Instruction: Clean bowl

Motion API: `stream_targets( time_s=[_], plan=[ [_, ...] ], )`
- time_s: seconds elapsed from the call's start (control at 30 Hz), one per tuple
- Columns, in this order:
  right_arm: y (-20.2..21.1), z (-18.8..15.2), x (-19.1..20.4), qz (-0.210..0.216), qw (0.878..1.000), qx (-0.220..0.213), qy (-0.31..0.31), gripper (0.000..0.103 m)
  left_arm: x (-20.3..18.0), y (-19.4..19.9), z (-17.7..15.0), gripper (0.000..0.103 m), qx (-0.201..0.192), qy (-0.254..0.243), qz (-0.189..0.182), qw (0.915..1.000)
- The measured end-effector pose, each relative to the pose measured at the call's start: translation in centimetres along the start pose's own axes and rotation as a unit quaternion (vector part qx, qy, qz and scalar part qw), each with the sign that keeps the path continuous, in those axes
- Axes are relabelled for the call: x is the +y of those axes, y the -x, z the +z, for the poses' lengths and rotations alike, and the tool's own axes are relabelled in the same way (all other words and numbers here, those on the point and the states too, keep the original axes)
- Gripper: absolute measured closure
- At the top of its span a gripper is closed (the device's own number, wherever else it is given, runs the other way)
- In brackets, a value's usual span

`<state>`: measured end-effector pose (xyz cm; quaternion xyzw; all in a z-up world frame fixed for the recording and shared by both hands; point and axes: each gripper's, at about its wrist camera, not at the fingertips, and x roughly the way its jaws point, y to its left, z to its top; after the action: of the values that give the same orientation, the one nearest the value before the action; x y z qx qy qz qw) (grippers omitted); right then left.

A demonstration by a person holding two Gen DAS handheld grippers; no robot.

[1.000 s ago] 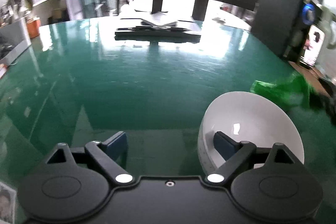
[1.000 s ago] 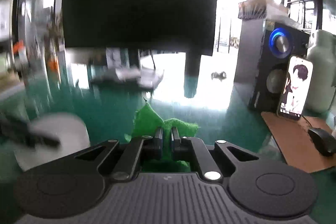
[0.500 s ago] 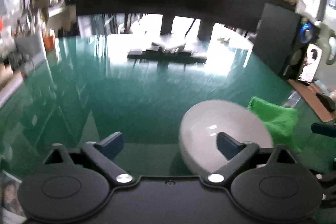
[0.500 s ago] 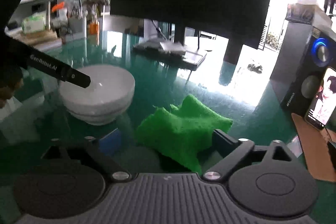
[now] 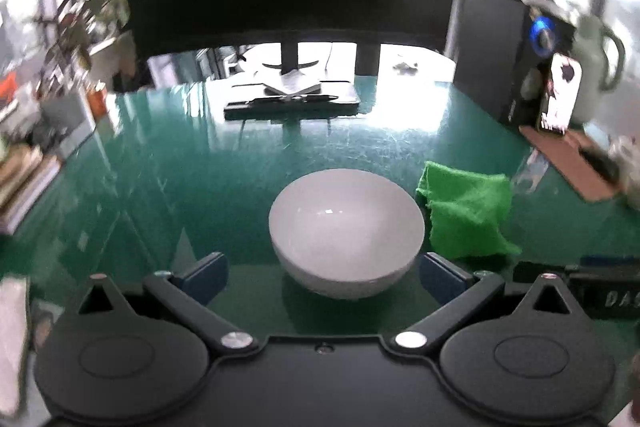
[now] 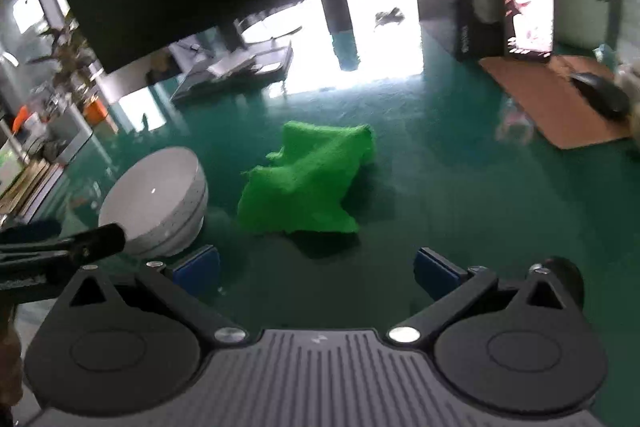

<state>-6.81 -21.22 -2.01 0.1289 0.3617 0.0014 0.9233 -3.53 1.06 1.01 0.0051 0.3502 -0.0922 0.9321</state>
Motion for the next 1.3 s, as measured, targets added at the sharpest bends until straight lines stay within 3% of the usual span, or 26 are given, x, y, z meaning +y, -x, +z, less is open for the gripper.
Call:
stream_targets(
  time_s=[0.13, 0.27, 0.33, 0.43, 0.57, 0.67, 0.8, 0.93, 1.0, 1.3],
  plan=[
    [0.3, -0.3, 0.6, -0.019, 1.0, -0.001, -0.004, 0.0, 0.2, 0.6, -0.2, 0.0, 0.004, 0.023, 0.026, 0.9994],
    [-0.7, 0.0, 0.8, -0.018, 0.999, 0.032, 0.011, 0.0, 0.2, 0.3, 0.3, 0.001, 0.04, 0.007, -0.002, 0.9992],
    [-1.0, 0.2, 0.8, -0.016, 0.999, 0.04, 0.013, 0.0, -0.3, 0.7, 0.2, 0.001, 0.017, -0.024, 0.02, 0.9994],
    [-0.8, 0.3, 0.8, -0.018, 0.999, 0.034, 0.011, 0.0, -0.6, 1.0, 0.3, 0.001, 0.001, -0.028, 0.04, 0.9988],
    [-0.7, 0.4, 1.0, -0.029, 0.999, 0.03, 0.019, 0.0, -0.5, -0.1, 1.1, 0.0, 0.055, -0.007, 0.077, 0.9955],
    [-0.7, 0.6, 1.2, -0.038, 0.998, 0.033, 0.026, 0.0, -0.3, -0.7, 1.2, 0.001, 0.073, 0.012, 0.051, 0.996],
    [-1.0, 1.4, 1.5, -0.036, 0.997, 0.058, 0.038, 0.0, -0.7, -0.5, 1.2, 0.001, 0.065, 0.01, 0.017, 0.9977],
    [-0.3, 1.4, 1.9, -0.051, 0.997, 0.043, 0.05, 0.0, -2.8, 0.9, 1.3, 0.001, 0.055, -0.052, 0.038, 0.9964],
    [0.0, 1.4, 2.0, -0.049, 0.997, 0.045, 0.05, 0.0, -3.3, 1.9, 1.3, 0.001, 0.038, -0.06, 0.059, 0.9957],
    [1.0, 1.7, 2.4, -0.031, 0.997, 0.054, 0.041, 0.0, -3.4, 3.2, 2.9, 0.001, 0.034, -0.033, 0.062, 0.997]
  ],
)
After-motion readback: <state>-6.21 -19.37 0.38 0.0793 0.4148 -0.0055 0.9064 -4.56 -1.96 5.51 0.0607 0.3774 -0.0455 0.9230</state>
